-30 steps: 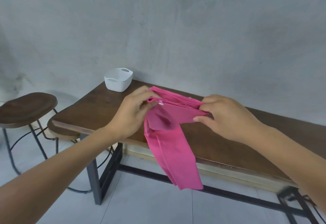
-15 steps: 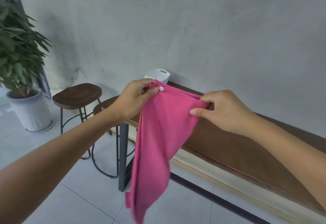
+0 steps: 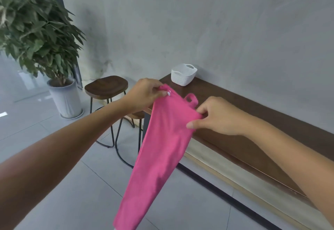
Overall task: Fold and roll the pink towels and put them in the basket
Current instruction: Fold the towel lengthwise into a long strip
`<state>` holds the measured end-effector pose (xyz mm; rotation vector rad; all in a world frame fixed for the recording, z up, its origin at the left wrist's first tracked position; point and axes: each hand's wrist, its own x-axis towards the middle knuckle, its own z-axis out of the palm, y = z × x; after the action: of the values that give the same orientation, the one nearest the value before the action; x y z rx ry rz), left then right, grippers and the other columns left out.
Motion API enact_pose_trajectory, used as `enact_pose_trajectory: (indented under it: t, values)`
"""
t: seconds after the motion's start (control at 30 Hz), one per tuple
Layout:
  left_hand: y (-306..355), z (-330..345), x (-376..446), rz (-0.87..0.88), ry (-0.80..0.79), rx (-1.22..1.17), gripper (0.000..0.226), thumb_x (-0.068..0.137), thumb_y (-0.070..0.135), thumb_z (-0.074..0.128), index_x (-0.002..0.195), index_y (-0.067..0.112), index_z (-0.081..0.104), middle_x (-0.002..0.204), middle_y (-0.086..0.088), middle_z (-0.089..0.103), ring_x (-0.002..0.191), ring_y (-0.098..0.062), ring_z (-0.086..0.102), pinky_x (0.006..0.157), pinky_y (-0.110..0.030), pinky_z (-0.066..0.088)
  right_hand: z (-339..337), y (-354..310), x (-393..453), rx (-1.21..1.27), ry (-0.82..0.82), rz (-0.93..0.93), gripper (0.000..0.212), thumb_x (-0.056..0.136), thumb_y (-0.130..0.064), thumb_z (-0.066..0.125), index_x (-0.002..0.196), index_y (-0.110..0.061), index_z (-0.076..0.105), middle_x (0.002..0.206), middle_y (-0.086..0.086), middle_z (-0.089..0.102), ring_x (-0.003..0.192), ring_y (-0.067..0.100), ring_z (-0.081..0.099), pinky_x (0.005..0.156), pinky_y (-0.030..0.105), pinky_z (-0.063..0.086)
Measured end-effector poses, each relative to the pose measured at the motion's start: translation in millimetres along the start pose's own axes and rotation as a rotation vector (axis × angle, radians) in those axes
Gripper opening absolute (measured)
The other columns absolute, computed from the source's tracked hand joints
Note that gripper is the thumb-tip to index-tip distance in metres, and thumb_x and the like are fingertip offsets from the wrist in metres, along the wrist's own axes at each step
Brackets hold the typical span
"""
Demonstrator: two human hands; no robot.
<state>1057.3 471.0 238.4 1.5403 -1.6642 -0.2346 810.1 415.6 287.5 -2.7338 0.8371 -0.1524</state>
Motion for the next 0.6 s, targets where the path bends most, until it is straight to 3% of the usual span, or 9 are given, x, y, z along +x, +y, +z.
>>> enact_pose_trajectory:
  t: [0.1,0.13,0.2,0.27,0.33,0.4,0.47,0.53,0.6]
  values:
    - [1,12,-17,-0.027,-0.165,0.017,0.028,0.093,0.031,0.070,0.079,0.007,0.070,0.061,-0.002,0.054,0.056,-0.010,0.044,0.054,-0.032,0.038,-5,4,8,-0.116,-0.217,0.008,0.053,0.080,-0.042,0.081,0.059,-0.001,0.055,0.052,-0.003,0.032,0.049,0.013,0.029,0.049,0.027,0.029]
    - [6,16,-20,-0.041,-0.173,-0.015,0.033,0.093,0.033,0.070,0.078,0.004,0.067,0.060,-0.005,0.048,0.053,-0.012,0.041,0.051,-0.025,0.035,-8,15,12,-0.203,-0.178,0.069,0.050,0.079,-0.043,0.082,0.060,-0.003,0.059,0.048,-0.004,0.039,0.047,0.014,0.035,0.050,0.032,0.036]
    - [13,20,-18,-0.102,-0.120,-0.118,0.031,0.094,0.034,0.068,0.086,0.004,0.070,0.069,-0.019,0.055,0.061,-0.031,0.056,0.046,-0.021,0.041,-14,34,13,-0.279,-0.007,0.213,0.051,0.078,-0.045,0.082,0.056,-0.007,0.057,0.045,-0.002,0.046,0.046,0.018,0.043,0.052,0.036,0.041]
    - [11,20,-14,-0.103,-0.049,-0.124,0.028,0.094,0.038,0.067,0.092,0.011,0.073,0.080,-0.020,0.067,0.077,-0.038,0.066,0.056,-0.039,0.056,-15,34,10,-0.233,-0.017,0.202,0.056,0.078,-0.044,0.082,0.051,-0.009,0.048,0.042,-0.004,0.036,0.043,0.016,0.034,0.050,0.033,0.031]
    - [9,21,-12,-0.105,-0.055,-0.157,0.031,0.089,0.048,0.068,0.095,0.019,0.076,0.086,-0.018,0.071,0.082,-0.039,0.068,0.070,-0.049,0.059,-19,30,7,-0.225,-0.042,0.197,0.053,0.078,-0.043,0.082,0.053,-0.008,0.051,0.043,-0.005,0.037,0.043,0.014,0.034,0.051,0.032,0.030]
    - [13,24,-12,-0.077,-0.058,-0.166,0.028,0.088,0.048,0.070,0.094,0.021,0.077,0.086,-0.018,0.071,0.070,-0.030,0.064,0.067,-0.037,0.057,-32,33,4,-0.257,0.040,0.233,0.040,0.079,-0.042,0.082,0.063,-0.009,0.067,0.049,0.000,0.050,0.049,0.017,0.046,0.053,0.032,0.036]
    - [23,28,-10,-0.041,-0.053,-0.141,0.028,0.090,0.041,0.071,0.091,0.014,0.076,0.082,-0.018,0.068,0.059,-0.017,0.051,0.057,-0.023,0.043,-43,40,-2,-0.248,0.058,0.254,0.032,0.079,-0.040,0.082,0.068,-0.012,0.073,0.051,0.003,0.052,0.051,0.018,0.046,0.053,0.032,0.035]
    - [30,32,-6,-0.030,-0.050,-0.143,0.038,0.088,0.047,0.070,0.092,0.010,0.076,0.082,-0.017,0.067,0.065,-0.026,0.053,0.061,-0.030,0.042,-47,44,-11,-0.234,0.063,0.260,0.029,0.079,-0.039,0.083,0.061,-0.022,0.070,0.044,-0.003,0.049,0.048,0.018,0.045,0.052,0.031,0.034]
    - [34,35,-1,0.012,-0.063,-0.134,0.061,0.082,0.062,0.066,0.093,0.001,0.072,0.080,-0.022,0.064,0.069,-0.034,0.052,0.064,-0.038,0.043,-47,47,-20,-0.228,0.085,0.273,0.034,0.079,-0.039,0.083,0.053,-0.030,0.062,0.039,-0.006,0.048,0.047,0.017,0.045,0.052,0.031,0.035]
